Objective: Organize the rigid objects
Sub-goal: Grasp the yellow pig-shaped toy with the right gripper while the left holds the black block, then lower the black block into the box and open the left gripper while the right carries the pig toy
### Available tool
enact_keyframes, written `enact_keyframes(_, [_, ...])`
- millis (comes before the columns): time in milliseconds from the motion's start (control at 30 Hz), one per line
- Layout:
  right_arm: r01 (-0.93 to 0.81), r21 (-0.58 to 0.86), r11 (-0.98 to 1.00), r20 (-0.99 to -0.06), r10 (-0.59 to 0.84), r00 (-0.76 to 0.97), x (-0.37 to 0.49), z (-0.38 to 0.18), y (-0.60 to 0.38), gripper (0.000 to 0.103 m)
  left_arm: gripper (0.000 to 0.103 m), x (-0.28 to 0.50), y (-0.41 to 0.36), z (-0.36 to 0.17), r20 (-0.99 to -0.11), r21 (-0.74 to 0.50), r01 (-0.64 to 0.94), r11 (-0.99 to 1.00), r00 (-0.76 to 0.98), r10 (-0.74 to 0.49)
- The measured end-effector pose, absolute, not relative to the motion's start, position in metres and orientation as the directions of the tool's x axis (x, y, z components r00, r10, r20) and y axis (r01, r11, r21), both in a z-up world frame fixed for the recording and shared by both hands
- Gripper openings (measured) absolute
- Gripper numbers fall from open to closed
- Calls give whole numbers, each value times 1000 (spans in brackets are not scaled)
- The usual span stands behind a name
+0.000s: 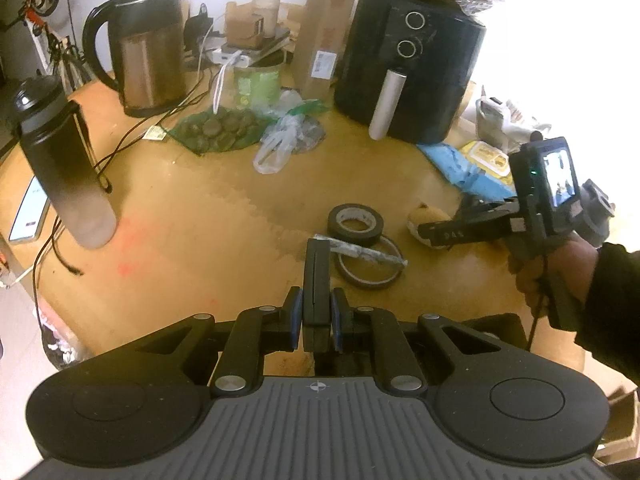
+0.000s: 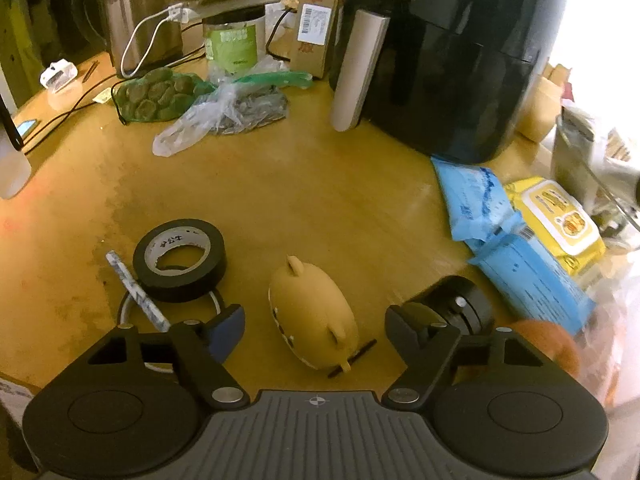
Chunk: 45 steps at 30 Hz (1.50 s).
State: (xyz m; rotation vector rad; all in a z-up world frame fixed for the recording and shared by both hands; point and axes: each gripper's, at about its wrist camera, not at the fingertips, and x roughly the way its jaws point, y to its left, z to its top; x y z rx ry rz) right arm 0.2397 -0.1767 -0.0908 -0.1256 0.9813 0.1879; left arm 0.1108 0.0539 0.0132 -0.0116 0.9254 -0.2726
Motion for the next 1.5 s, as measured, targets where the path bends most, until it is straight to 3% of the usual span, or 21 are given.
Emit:
enact_keyframes(267, [-189,16,982,-861,110,496,257,-118,-176,50,15,101,59,10,-795,-129,204,970,564,-224])
enact_keyframes(867, [-208,71,976,-817,176,549,222,-54,-176,48,15,108,49,29,-740,-144,247,958,616,-270])
enact_keyframes(1500, [-154,166,974,-749,226,623,131,5,-191,49,15,98,62,33,-723,-139,333,932,609,-326])
